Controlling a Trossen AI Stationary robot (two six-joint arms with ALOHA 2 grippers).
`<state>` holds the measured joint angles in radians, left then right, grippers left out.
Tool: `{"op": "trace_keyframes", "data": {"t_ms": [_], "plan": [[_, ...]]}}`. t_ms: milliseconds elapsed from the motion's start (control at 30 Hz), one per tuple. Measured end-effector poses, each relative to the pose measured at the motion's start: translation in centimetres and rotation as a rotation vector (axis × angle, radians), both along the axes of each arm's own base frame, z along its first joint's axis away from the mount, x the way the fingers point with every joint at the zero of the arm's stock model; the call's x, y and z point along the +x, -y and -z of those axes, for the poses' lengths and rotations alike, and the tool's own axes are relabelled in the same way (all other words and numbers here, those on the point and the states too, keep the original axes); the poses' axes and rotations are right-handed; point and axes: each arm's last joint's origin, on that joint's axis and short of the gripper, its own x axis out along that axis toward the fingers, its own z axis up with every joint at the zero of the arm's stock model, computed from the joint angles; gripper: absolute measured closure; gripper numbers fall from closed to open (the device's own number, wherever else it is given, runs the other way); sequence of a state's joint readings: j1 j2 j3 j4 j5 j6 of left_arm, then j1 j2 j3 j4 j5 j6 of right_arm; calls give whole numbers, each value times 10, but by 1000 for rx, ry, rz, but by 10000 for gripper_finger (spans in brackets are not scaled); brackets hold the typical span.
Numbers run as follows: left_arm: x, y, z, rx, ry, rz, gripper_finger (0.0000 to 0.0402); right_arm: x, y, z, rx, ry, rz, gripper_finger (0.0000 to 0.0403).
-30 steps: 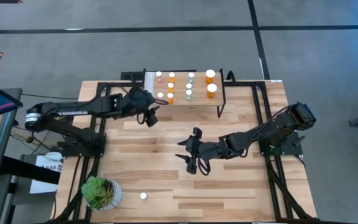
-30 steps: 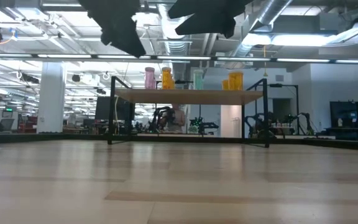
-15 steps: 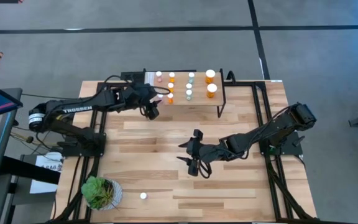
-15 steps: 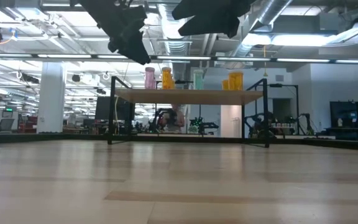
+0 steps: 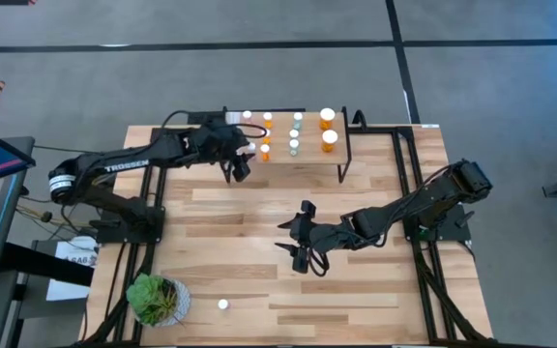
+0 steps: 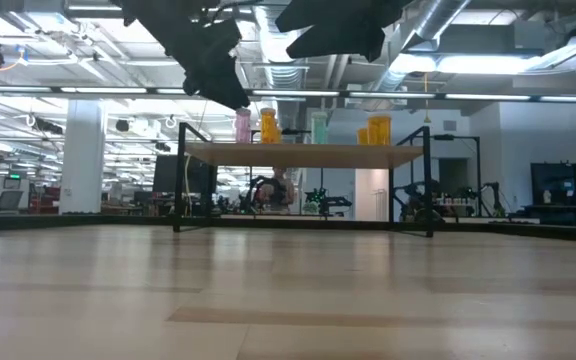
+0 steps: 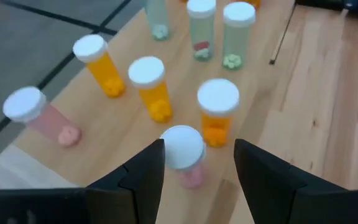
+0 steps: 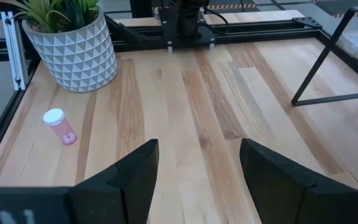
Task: Pick and place medicine bottles onto shelf by color
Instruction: Put the top small pink pill bottle on the shelf aligned with the other small pink pill bottle
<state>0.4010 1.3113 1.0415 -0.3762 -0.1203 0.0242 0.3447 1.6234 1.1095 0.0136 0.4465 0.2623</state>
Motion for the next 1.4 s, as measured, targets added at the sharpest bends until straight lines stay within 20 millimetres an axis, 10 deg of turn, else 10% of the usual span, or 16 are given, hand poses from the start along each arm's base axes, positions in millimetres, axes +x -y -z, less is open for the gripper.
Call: {"op": "trace_keyframes", "data": {"t_ms": [767, 1033, 1400], "plan": [[-12, 5, -4, 14, -52, -24, 223, -7, 1, 9, -32, -91, 96, 154], [-40, 49, -38, 55, 167, 39, 249, -25, 6, 42, 20, -239, 202, 154], [-57, 127, 8, 20, 414, 206, 279, -60, -4, 101, 153, -217, 205, 154]]}}
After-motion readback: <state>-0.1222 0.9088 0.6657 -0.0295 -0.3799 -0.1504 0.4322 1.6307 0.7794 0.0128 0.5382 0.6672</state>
